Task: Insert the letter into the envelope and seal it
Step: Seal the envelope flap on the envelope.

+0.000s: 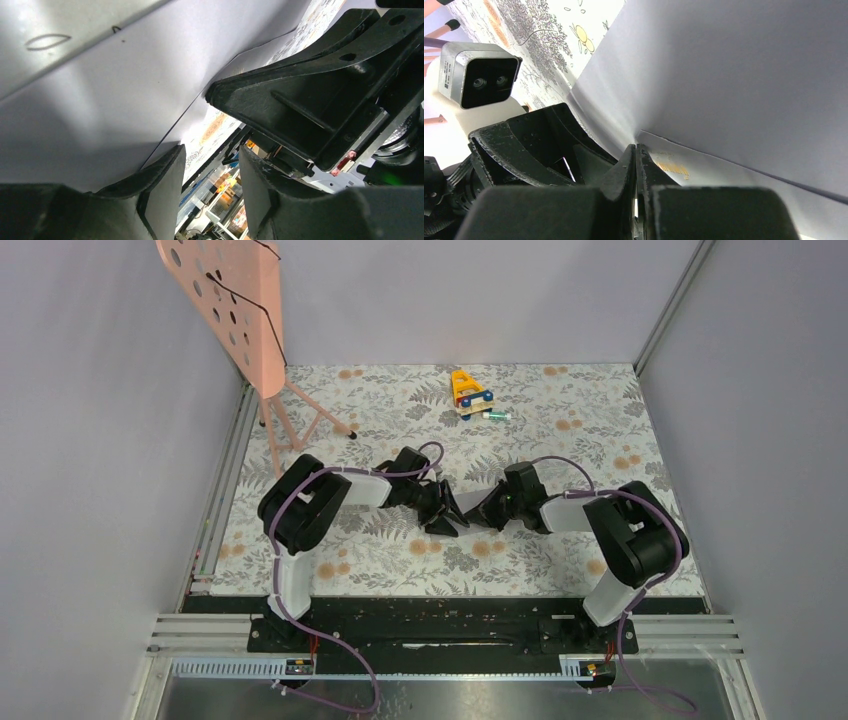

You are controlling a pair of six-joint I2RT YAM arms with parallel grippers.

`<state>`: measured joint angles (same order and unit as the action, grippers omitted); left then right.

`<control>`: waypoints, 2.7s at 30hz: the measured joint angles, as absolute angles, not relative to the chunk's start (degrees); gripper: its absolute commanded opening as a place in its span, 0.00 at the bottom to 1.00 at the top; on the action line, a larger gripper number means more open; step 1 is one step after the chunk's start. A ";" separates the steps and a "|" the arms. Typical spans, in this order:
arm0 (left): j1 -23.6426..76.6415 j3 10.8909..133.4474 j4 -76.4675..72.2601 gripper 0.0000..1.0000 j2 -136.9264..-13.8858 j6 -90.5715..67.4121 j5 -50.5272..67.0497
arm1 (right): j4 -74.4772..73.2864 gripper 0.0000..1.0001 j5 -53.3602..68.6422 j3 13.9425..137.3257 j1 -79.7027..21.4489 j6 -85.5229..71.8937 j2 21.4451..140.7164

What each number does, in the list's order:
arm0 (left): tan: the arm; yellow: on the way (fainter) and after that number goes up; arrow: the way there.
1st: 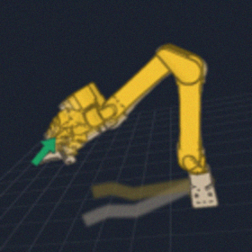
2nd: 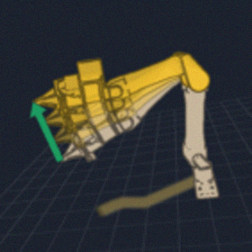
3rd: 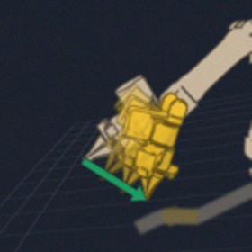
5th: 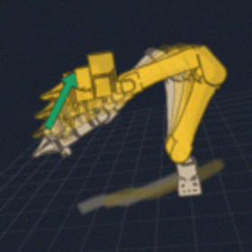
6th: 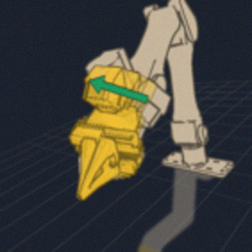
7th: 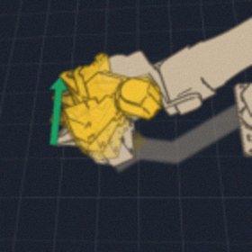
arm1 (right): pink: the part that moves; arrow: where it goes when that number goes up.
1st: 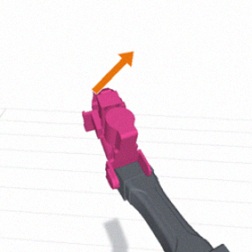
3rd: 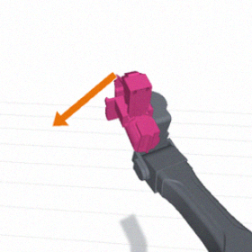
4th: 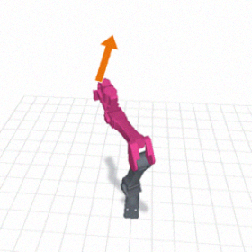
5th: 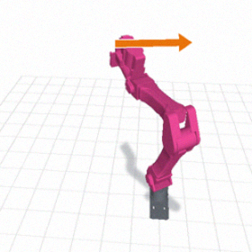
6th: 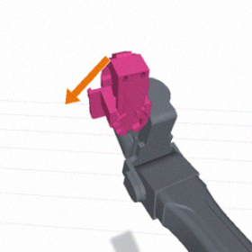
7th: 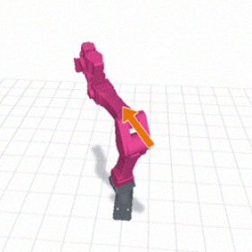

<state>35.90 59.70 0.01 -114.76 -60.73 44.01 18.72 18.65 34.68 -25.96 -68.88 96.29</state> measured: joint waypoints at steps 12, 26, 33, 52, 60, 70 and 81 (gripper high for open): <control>35.07 57.28 -4.34 0.46 -114.34 -63.20 44.69 | 15.99 0.00 14.79 32.18 -22.65 -66.19 91.81; 34.96 57.21 -4.23 0.46 -114.17 -63.53 44.62 | 15.90 0.00 14.00 37.08 -29.67 -65.71 96.25; 34.65 57.21 -4.21 0.46 -114.15 -63.51 44.56 | 15.68 0.00 14.02 33.04 -23.35 -64.36 92.27; 34.59 57.21 -3.33 0.46 -113.67 -63.26 44.21 | 8.56 0.00 9.47 30.87 -21.82 -61.01 74.96; 34.54 60.18 6.74 0.48 -108.68 -57.30 43.31 | 3.68 0.00 4.25 29.12 -22.04 -58.67 68.51; 33.36 70.28 17.96 0.48 -100.22 -46.74 43.16 | -5.72 0.07 -2.15 31.22 -22.06 -51.70 65.82; 24.88 70.37 23.42 0.48 -100.22 -44.47 42.46 | -11.53 0.18 -2.66 47.24 -19.73 -43.59 74.48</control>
